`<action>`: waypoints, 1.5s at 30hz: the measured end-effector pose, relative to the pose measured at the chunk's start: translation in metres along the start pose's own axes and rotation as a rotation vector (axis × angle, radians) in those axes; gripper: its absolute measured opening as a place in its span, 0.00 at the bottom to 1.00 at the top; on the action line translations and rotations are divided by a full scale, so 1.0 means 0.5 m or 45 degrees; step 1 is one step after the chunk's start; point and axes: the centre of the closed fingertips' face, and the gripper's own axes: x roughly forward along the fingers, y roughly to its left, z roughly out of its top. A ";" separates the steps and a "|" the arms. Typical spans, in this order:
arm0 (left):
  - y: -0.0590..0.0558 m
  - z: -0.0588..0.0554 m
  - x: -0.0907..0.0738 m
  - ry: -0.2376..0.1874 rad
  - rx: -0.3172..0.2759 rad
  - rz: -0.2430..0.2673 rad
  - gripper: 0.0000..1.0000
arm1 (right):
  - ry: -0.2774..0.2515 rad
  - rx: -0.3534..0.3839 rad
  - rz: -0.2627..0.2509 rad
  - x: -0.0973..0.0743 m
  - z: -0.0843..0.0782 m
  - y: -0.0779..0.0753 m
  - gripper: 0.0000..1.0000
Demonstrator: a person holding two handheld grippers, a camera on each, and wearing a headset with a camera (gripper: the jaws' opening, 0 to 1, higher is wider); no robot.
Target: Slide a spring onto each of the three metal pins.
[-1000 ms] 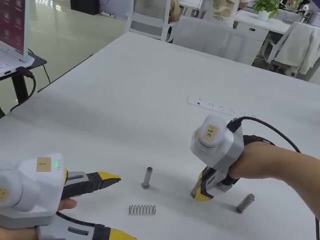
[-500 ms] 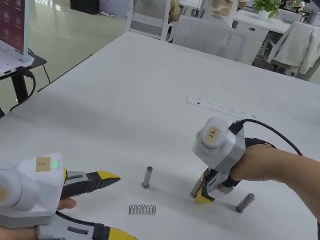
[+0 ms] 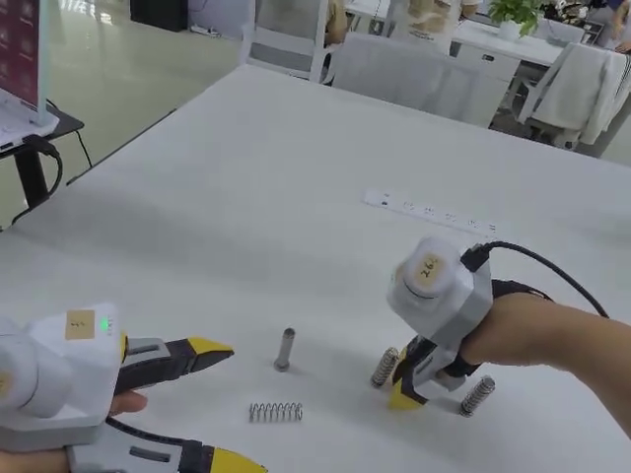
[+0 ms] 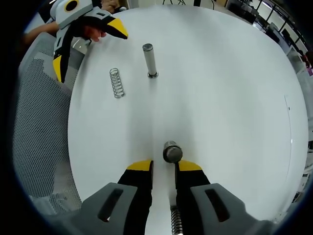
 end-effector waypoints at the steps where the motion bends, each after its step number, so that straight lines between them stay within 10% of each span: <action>1: 0.000 0.001 0.000 -0.001 0.000 0.000 0.69 | 0.001 0.001 0.001 0.000 -0.001 0.003 0.16; 20: -0.013 0.003 -0.006 -0.003 0.013 -0.005 0.69 | -0.046 -0.017 0.000 -0.020 0.013 0.067 0.16; 45: -0.018 0.007 -0.027 -0.003 0.042 0.020 0.69 | -0.101 -0.191 0.008 -0.036 0.120 0.130 0.18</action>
